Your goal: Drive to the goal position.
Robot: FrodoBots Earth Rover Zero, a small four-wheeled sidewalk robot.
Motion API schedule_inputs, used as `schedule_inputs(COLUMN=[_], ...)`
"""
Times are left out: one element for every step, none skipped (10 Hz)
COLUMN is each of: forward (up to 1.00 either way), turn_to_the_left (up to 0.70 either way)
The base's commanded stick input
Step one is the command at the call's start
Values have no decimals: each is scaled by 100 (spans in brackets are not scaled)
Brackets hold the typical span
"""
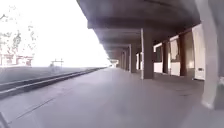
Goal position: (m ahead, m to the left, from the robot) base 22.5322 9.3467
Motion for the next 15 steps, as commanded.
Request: schedule_inputs(forward=[70,70,70,70,70,70,70,70,70,70,70,70,70,70,70], turn_to_the_left=[0,0,0,0,0,0,0,0,0,0,0,0,0,0,0])
